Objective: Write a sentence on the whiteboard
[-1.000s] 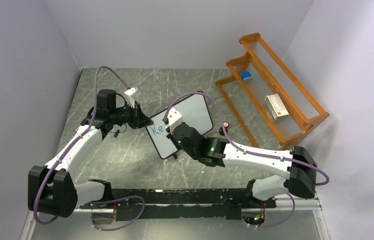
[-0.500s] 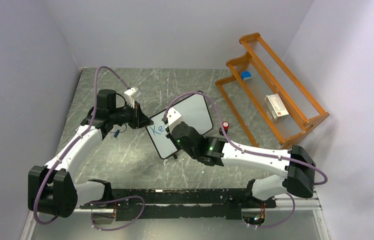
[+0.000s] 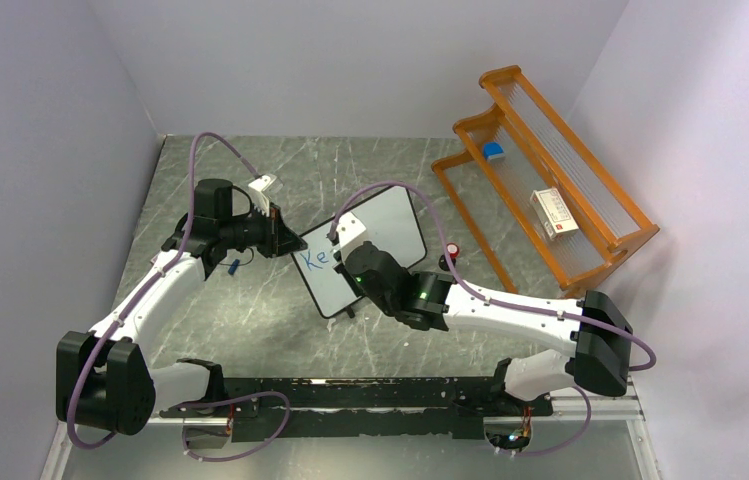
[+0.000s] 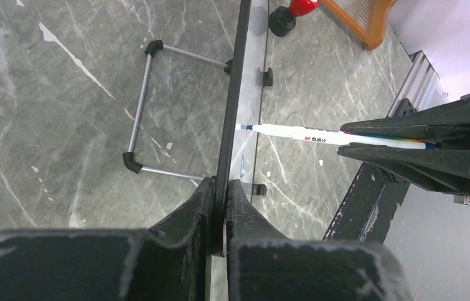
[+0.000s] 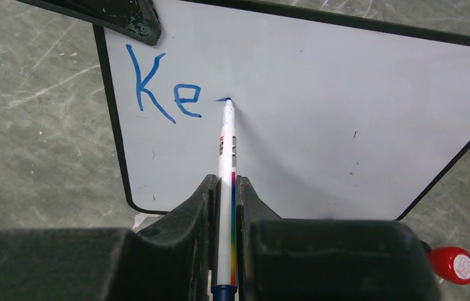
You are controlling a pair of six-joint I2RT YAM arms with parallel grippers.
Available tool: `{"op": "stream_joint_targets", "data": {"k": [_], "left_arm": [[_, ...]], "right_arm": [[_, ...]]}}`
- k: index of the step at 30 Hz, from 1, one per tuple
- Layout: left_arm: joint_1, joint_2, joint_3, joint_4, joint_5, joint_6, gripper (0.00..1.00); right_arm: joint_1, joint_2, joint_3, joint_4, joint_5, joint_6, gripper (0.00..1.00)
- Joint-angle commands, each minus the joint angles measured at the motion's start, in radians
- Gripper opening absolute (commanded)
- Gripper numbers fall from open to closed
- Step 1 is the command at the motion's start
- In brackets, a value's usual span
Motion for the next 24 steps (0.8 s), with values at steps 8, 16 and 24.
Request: {"op": "stream_joint_targets", "data": {"k": [8,16,24], "left_arm": [[-0.008,0.034,-0.008,-0.076,-0.093,0.05,0.05],[-0.007,0.035,-0.008,-0.075,-0.092,0.051,0.05],[-0.007,0.037,-0.006,-0.075,-0.089,0.048,0.05]], "right_arm": [[-0.012,-0.001,-0.001,0.035,0.036,0.006,0.0],[-0.012,-0.003,0.009,0.061,0.024,-0.004,0.0],[-0.011,-0.004,0.014,0.065,-0.019,-0.018,0.0]]}}
